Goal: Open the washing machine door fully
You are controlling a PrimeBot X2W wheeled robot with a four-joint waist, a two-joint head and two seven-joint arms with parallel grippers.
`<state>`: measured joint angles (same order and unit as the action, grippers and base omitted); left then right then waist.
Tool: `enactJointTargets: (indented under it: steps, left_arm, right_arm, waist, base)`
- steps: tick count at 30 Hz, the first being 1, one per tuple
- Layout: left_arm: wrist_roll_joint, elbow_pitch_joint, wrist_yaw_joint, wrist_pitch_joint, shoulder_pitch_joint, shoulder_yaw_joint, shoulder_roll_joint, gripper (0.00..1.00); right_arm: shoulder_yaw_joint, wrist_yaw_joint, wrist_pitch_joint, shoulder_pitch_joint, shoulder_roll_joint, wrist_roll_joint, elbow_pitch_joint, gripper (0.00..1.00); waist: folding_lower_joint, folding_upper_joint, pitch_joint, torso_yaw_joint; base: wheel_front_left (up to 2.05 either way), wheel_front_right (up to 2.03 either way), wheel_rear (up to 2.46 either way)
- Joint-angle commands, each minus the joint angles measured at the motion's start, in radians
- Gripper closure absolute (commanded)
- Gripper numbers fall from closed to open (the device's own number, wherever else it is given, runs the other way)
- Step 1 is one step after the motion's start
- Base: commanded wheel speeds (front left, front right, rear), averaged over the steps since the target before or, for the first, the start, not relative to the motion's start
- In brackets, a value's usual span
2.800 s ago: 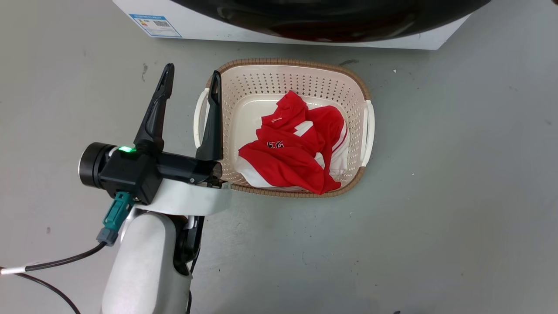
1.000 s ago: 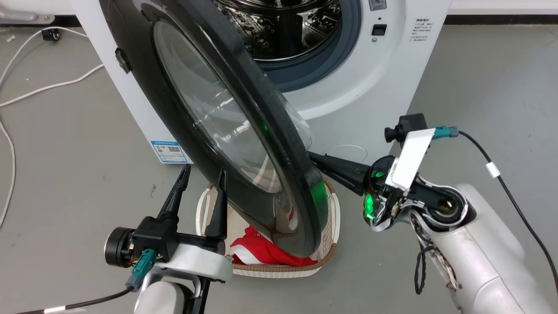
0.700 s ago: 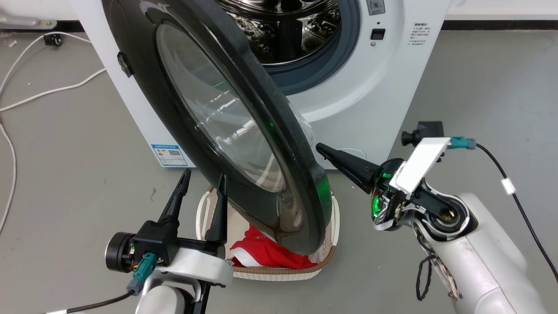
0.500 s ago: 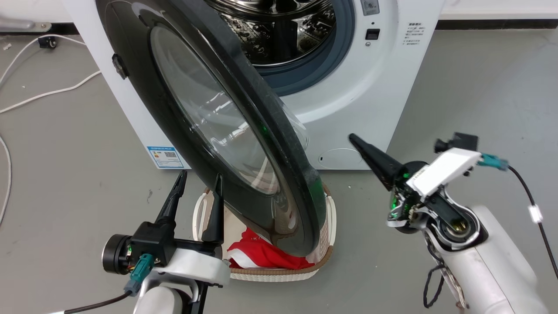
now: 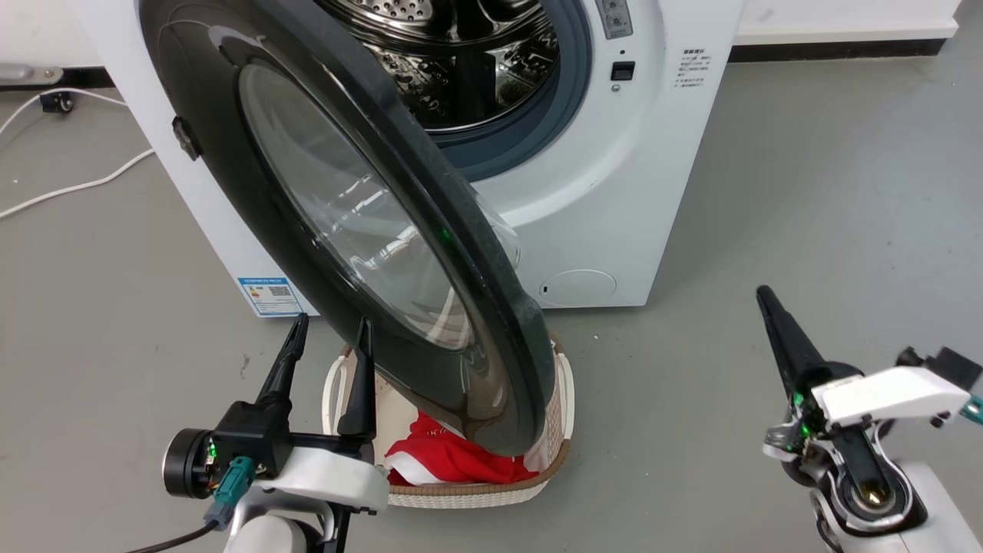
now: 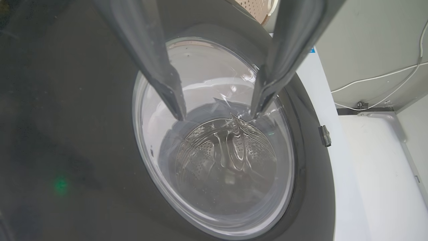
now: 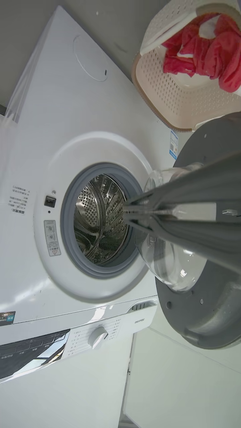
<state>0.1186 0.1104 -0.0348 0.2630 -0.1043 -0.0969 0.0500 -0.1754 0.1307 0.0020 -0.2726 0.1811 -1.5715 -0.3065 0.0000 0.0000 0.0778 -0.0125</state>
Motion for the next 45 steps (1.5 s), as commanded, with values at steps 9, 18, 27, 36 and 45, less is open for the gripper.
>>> enactJointTargets:
  steps: [9,18,27,36,45]
  left_arm:
    - [-0.009,0.008,-0.006,0.003,0.015,0.010,0.001,0.00]
    - [-0.008,0.013,-0.007,0.003,0.021,0.011,0.001,0.00]
    - [-0.010,0.014,-0.006,0.003,0.018,0.008,0.001,0.00]
    - [-0.014,0.014,-0.001,0.003,0.008,0.009,0.001,0.00]
    - [-0.017,0.015,0.000,0.003,0.009,0.013,0.001,0.00]
  right_arm:
    - [0.001,0.000,-0.196,0.097,0.045,0.229,0.071,0.00]
    - [0.084,0.000,-0.265,0.133,0.023,0.658,0.096,0.00]
    - [0.184,0.000,-0.267,0.194,-0.072,1.300,0.226,0.00]
    - [0.166,0.000,-0.267,0.244,-0.120,1.510,0.221,0.00]
    - [0.180,0.000,-0.267,0.246,-0.132,1.525,0.204,0.00]
  waist:
    - [0.0000,0.0000,-0.009,-0.009]
    - [0.0000,0.0000,-0.019,-0.012]
    - [0.0000,0.0000,-0.018,-0.008]
    - [0.0000,0.0000,-0.012,0.000]
    - [0.0000,0.0000,-0.011,0.000]
  base:
    - [0.00,0.00,0.00]
    - [0.00,0.00,0.00]
    - [0.00,0.00,0.00]
    - [0.00,0.00,0.00]
    - [0.00,0.00,0.00]
